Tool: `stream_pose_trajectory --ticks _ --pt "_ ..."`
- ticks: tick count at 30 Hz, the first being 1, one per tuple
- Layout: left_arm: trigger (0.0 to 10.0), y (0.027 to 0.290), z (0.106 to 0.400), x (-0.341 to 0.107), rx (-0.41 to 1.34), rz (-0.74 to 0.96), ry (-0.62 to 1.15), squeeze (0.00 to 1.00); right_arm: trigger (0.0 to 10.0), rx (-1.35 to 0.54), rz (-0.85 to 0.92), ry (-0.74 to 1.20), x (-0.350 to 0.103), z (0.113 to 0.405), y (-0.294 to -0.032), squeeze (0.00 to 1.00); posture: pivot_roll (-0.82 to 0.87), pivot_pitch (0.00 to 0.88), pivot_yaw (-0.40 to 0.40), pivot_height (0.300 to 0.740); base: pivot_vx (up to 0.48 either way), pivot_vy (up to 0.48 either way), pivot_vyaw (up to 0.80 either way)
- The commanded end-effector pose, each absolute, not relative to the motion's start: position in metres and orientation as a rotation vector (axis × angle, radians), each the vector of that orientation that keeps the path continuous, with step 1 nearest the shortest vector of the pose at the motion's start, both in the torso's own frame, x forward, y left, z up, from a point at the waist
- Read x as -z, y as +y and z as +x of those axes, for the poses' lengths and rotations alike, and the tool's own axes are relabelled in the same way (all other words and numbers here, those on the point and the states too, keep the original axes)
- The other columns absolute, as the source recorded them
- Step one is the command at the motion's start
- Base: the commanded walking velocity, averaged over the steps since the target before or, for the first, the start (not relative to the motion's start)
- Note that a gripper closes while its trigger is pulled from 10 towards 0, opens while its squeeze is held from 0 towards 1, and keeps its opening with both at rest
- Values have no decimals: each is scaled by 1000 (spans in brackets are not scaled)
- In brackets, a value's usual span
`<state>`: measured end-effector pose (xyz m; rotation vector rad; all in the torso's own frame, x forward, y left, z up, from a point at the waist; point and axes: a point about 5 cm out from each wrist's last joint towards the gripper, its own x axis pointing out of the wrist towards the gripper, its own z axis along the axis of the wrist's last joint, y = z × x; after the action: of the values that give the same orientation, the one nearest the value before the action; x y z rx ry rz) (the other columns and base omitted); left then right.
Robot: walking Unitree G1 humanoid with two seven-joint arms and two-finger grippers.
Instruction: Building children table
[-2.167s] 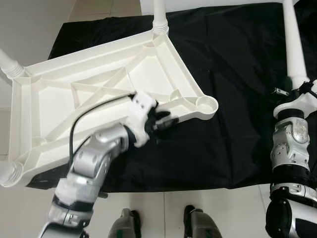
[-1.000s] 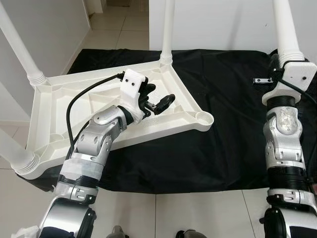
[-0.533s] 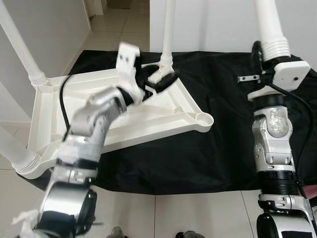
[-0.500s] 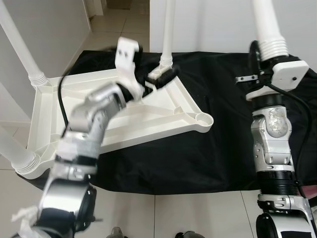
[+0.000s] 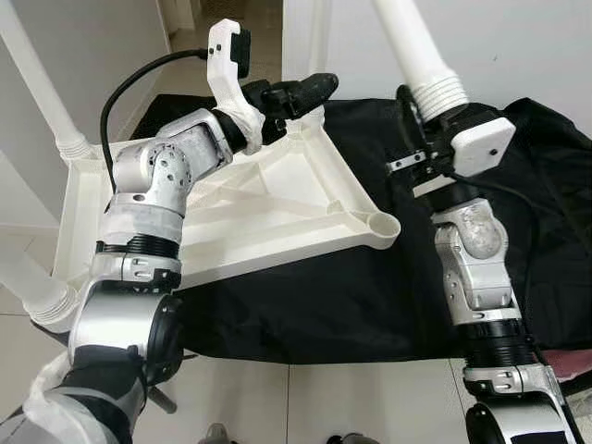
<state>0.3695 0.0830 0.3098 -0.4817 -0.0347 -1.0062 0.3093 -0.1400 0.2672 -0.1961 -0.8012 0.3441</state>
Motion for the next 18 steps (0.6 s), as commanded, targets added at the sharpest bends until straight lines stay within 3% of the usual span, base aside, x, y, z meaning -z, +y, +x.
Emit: stream_pose_trajectory --ticks 1,8,18 --pt "10000 77 366 -317 1101 -498 -47 0 10000 -371 -209 -808 -266 306 -136 0 -14 0 4 740 0 0 0" --pt "10000 73 371 -326 1115 -623 -21 0 10000 -429 -235 -763 -252 303 -127 0 -22 0 15 740 0 0 0" --pt "10000 67 378 -330 1095 -616 -5 0 10000 -446 -285 -744 -246 304 -124 0 -26 0 26 740 0 0 0"
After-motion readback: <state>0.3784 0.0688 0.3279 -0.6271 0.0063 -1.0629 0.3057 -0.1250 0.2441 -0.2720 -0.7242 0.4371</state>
